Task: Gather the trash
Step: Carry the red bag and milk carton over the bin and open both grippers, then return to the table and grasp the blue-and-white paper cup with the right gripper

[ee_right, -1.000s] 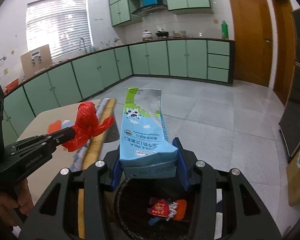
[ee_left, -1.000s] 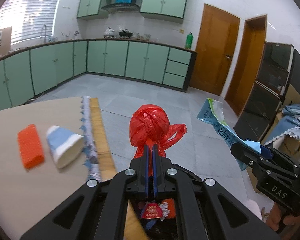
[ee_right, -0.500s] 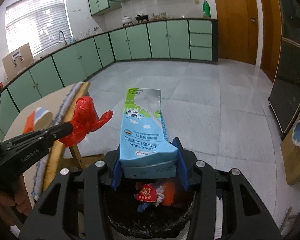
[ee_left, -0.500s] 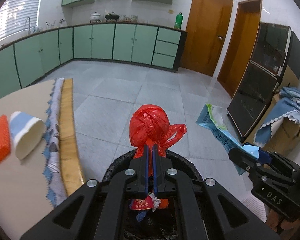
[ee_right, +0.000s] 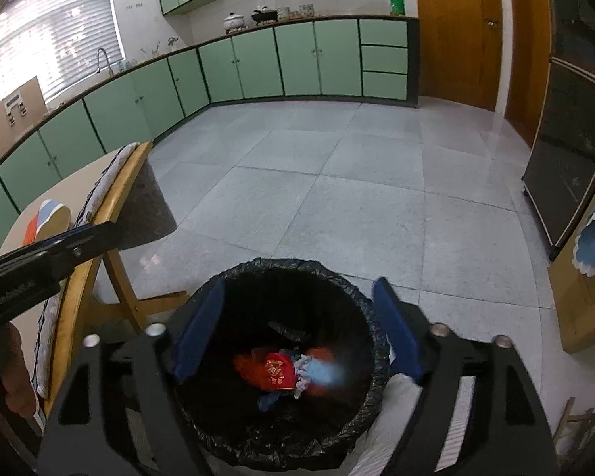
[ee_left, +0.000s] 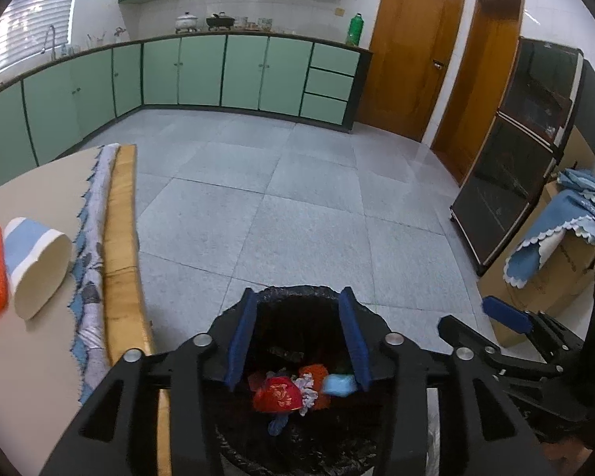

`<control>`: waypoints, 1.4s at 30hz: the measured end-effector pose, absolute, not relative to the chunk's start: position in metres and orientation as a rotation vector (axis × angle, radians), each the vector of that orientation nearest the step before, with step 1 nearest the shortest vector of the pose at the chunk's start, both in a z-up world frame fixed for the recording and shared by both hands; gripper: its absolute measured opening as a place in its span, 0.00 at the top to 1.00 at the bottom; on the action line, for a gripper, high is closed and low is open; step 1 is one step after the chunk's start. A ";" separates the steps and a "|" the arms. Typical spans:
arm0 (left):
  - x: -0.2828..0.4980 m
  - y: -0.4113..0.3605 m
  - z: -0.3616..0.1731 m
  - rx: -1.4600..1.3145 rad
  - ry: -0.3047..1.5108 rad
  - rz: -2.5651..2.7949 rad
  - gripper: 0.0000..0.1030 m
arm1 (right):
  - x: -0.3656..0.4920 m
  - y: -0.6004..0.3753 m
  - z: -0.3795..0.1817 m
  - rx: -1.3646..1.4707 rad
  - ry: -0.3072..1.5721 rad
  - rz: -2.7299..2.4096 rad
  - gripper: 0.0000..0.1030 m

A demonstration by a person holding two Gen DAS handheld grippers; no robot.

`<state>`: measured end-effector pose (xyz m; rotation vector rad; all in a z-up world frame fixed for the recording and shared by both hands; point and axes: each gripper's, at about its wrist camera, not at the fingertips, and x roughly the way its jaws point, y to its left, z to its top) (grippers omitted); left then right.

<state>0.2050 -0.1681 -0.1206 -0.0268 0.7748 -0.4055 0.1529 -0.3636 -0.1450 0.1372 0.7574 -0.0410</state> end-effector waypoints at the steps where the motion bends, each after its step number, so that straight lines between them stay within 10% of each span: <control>1: 0.205 -0.165 -0.119 -0.031 0.770 -0.398 0.52 | 0.151 -0.363 -0.142 0.138 0.742 -0.054 0.13; 9: 0.192 -0.120 -0.091 -0.048 0.674 -0.288 0.34 | 0.147 -0.351 -0.122 0.170 0.668 -0.033 0.06; 42: 0.193 0.102 -0.082 -0.114 0.612 0.206 0.32 | 0.249 -0.114 -0.077 -0.034 0.619 0.439 0.05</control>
